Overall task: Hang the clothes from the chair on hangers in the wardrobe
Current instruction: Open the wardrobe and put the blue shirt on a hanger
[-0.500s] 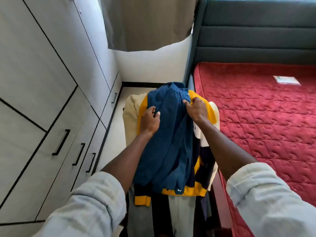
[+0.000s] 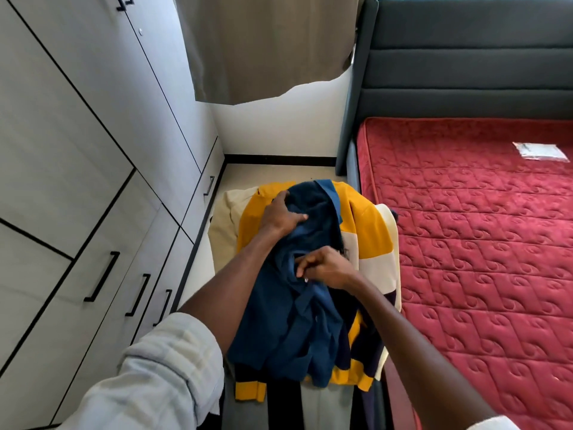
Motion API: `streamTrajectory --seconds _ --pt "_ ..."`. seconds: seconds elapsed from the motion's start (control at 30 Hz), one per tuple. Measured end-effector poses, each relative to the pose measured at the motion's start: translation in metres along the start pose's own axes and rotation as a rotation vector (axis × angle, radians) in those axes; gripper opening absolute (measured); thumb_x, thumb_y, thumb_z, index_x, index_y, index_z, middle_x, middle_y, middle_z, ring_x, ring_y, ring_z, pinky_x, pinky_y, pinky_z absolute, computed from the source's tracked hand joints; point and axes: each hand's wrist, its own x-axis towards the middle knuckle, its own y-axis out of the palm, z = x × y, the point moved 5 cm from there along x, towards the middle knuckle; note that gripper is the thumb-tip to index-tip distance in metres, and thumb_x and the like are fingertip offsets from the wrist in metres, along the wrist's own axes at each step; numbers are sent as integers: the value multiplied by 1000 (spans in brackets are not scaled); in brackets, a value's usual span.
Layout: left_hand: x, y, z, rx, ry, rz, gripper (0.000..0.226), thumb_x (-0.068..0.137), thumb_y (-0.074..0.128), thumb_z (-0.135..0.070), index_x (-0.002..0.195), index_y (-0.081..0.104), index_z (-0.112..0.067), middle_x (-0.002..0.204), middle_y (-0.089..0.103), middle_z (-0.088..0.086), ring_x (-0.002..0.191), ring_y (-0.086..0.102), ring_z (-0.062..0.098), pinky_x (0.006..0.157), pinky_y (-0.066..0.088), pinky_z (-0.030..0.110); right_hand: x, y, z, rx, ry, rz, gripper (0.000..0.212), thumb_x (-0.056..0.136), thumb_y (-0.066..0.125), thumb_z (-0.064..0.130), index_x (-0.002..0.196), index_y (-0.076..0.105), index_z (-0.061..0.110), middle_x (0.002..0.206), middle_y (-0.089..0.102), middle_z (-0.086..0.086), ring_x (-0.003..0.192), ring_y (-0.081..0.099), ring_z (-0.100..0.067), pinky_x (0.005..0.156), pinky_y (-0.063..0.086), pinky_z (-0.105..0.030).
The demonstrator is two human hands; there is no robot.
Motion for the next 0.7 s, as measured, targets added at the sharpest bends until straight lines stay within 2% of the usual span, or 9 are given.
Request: streamTrajectory --seconds 0.03,0.1,0.17,0.27,0.33,0.4,0.5,0.57,0.7 --pt "-1 2 5 57 11 3 50 82 77 -30 127 60 -16 124 64 4 114 60 23 96 49 33 -1 -11 -3 149 40 -154 23 78 57 -6 72 71 10 81 74 -5 74 69 -17 68 51 -32" --pt "-9 3 19 -119 -55 20 22 90 67 -13 112 69 -11 112 68 7 110 62 26 93 51 33 -7 -44 -15 395 96 -608 16 81 56 -2 75 66 9 70 67 -7 59 59 -17 56 45 -31" --pt "-20 6 38 -326 -158 86 15 93 61 -6 105 71 -7 106 69 10 105 64 26 90 54 34 -5 -62 -26 472 145 -767 10 84 67 15 89 59 16 79 60 -3 66 55 -14 61 45 -33" --pt "-34 7 59 -373 -208 111 16 96 58 -5 108 69 -3 107 68 11 100 62 22 86 53 30 21 -52 -34 252 247 -534 49 81 78 33 122 56 15 115 51 -3 100 54 -16 83 49 -30" --pt "-42 6 63 -376 -196 46 18 98 59 -16 108 70 -6 110 69 10 96 62 20 87 52 33 30 -37 -29 137 243 -464 42 81 78 28 117 62 14 122 47 -5 105 55 -20 72 50 -22" --pt "-51 5 60 -377 -204 6 32 94 60 -46 94 69 -16 98 70 4 88 62 20 79 51 37 33 -21 -24 186 203 -427 24 82 77 21 104 68 14 114 59 -8 97 63 -25 59 47 -19" --pt "-68 7 48 -387 -210 85 59 77 59 -76 83 65 -18 84 67 2 79 61 20 75 48 38 17 8 -9 461 192 -325 14 88 68 8 101 64 12 100 70 -10 92 67 -23 71 54 -27" --pt "-82 7 42 -357 -172 154 54 79 68 -66 89 72 -13 93 73 6 89 66 24 83 53 40 0 24 1 590 172 -249 13 88 63 3 98 63 12 95 70 -10 93 68 -23 79 53 -35" --pt "-124 -2 41 -366 -132 160 29 93 64 -40 86 70 -13 86 71 8 81 64 21 73 49 33 -44 47 16 782 192 -165 22 86 50 -6 87 57 14 74 61 -1 68 59 -12 62 46 -23"
